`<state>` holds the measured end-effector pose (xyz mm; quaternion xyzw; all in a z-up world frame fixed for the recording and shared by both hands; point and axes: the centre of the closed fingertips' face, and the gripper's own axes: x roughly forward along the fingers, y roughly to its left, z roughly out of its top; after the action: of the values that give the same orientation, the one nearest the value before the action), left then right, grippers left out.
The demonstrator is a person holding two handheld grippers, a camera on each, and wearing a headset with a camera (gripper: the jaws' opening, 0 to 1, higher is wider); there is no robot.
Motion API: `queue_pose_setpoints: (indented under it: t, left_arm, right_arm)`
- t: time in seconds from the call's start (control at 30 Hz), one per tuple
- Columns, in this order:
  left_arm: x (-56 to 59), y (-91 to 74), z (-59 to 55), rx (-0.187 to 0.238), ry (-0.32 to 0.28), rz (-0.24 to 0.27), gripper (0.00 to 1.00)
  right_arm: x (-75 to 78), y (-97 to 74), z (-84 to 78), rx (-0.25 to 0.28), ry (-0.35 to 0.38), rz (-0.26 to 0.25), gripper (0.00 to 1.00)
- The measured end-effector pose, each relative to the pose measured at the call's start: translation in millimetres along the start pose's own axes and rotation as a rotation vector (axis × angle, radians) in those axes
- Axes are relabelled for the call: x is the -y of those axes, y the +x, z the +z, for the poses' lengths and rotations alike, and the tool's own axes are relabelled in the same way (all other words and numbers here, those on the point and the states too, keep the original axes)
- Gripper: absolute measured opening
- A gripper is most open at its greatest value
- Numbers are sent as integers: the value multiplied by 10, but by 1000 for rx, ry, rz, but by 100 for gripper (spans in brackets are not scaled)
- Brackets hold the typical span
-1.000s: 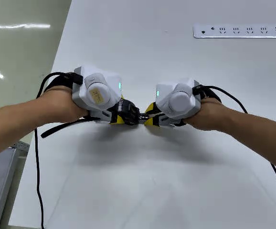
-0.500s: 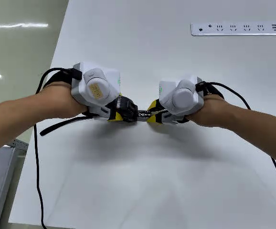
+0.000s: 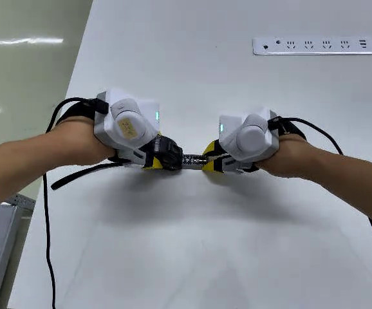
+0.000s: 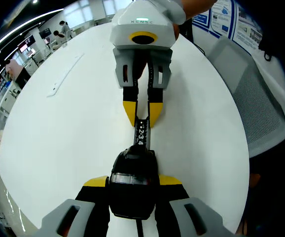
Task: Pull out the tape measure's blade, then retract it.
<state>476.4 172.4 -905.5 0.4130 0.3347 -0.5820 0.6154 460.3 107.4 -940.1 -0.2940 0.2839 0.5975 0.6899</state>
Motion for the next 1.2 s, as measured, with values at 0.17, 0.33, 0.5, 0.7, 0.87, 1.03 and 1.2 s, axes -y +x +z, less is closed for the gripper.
queue_pose_setpoints:
  t: [0.17, 0.33, 0.5, 0.7, 0.87, 1.03, 1.2]
  left_arm:
    - [-3, 2, -2, -3, 3, -2, 32]
    - [-7, 5, -4, -3, 3, -3, 32]
    - [-7, 4, -7, -2, 5, -5, 32]
    - [-4, 2, -7, -3, 6, -7, 32]
    - [-5, 2, -7, -3, 5, -8, 32]
    - [-2, 0, -8, -5, 5, -9, 32]
    - [-2, -1, -5, -7, 8, -11, 32]
  right_arm:
    - [0, -42, -58, -3, 5, -3, 11]
    - [1, -75, -87, -6, 10, -6, 11]
    - [4, -97, -112, -7, 13, -5, 11]
    - [6, -131, -156, -11, 17, -6, 11]
    - [15, -164, -198, -14, 22, -10, 11]
    - [23, -196, -234, -18, 23, -13, 11]
    - [21, -239, -271, -20, 29, -14, 11]
